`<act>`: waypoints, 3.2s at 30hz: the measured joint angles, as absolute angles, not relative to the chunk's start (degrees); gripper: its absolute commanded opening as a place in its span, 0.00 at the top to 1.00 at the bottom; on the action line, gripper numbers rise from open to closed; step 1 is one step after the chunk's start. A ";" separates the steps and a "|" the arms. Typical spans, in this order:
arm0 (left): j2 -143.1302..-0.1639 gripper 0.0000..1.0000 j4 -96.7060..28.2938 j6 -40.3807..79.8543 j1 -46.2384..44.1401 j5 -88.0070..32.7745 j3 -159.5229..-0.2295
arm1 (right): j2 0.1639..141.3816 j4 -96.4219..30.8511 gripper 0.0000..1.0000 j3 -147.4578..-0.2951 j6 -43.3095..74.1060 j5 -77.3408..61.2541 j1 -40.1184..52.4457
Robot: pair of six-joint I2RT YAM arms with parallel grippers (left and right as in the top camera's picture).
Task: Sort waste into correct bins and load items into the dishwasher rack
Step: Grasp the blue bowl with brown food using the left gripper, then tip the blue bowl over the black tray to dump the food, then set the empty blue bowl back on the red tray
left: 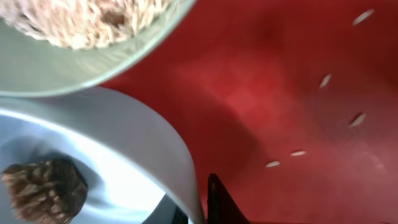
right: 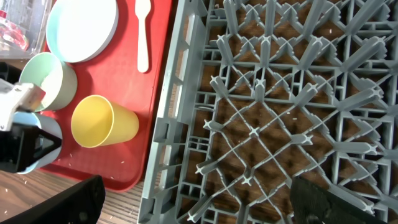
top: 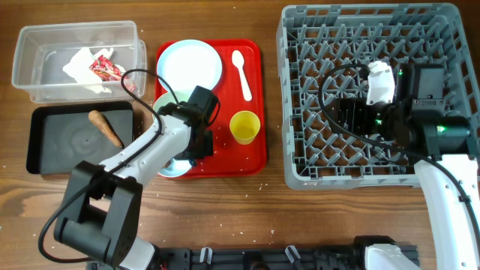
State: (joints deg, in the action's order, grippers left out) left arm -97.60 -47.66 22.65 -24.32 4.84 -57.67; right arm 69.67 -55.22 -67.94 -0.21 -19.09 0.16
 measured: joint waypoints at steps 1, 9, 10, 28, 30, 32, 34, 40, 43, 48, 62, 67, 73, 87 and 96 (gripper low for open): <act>-97.67 0.96 -47.27 22.83 -24.32 4.82 -56.95 | 69.67 -55.24 0.04 -67.94 -0.21 -19.09 0.16; -97.56 0.96 -50.83 22.85 -24.27 3.03 -59.40 | 69.67 -55.53 0.03 -67.94 -0.21 -19.07 0.16; -97.49 0.96 -52.77 22.85 -24.27 1.50 -61.73 | 69.67 -55.64 0.04 -67.94 -0.21 -19.07 0.16; -90.00 0.96 -64.40 0.51 22.55 -35.00 -81.30 | 69.67 -56.07 0.03 -67.94 -0.21 -19.07 0.16; -93.89 0.96 -64.79 -3.73 28.49 -42.54 -81.30 | 69.67 -56.10 0.04 -67.94 -0.21 -19.07 0.16; -99.55 0.96 -65.43 -8.01 34.17 -50.89 -81.28 | 69.67 -56.14 0.03 -67.94 -0.21 -19.07 0.16; -104.12 0.96 -67.20 -10.63 37.82 -57.80 -81.34 | 69.67 -56.40 0.04 -67.94 -0.21 -19.07 0.16; -113.54 0.96 -72.66 -13.23 46.76 -69.41 -81.28 | 69.67 -56.10 0.03 -67.94 -0.21 -19.07 0.16; -115.11 0.96 -76.09 -13.47 49.84 -73.45 -81.28 | 69.67 -56.07 0.03 -67.94 -0.21 -19.07 0.16; -115.35 0.96 -79.44 -13.69 51.29 -81.41 -81.28 | 69.67 -56.16 0.03 -67.94 -0.21 -19.07 0.16; -115.42 0.96 -64.99 -4.78 54.13 -87.70 -81.19 | 69.67 -56.31 0.03 -67.94 -0.21 -19.07 0.16; -115.13 0.96 -71.02 -4.51 55.27 -87.00 -81.25 | 69.67 -56.27 0.03 -67.94 -0.21 -19.07 0.16; -101.91 0.96 -78.11 -11.60 43.81 -74.13 -81.19 | 69.67 -56.23 0.03 -67.94 -0.21 -19.07 0.16; -91.26 0.96 -68.34 18.13 -18.24 -10.11 -74.85 | 69.67 -55.46 0.03 -67.94 -0.21 -19.07 0.16; -91.77 0.75 -45.34 26.70 -30.63 3.36 -55.96 | 69.67 -55.44 0.03 -67.94 -0.21 -19.07 0.16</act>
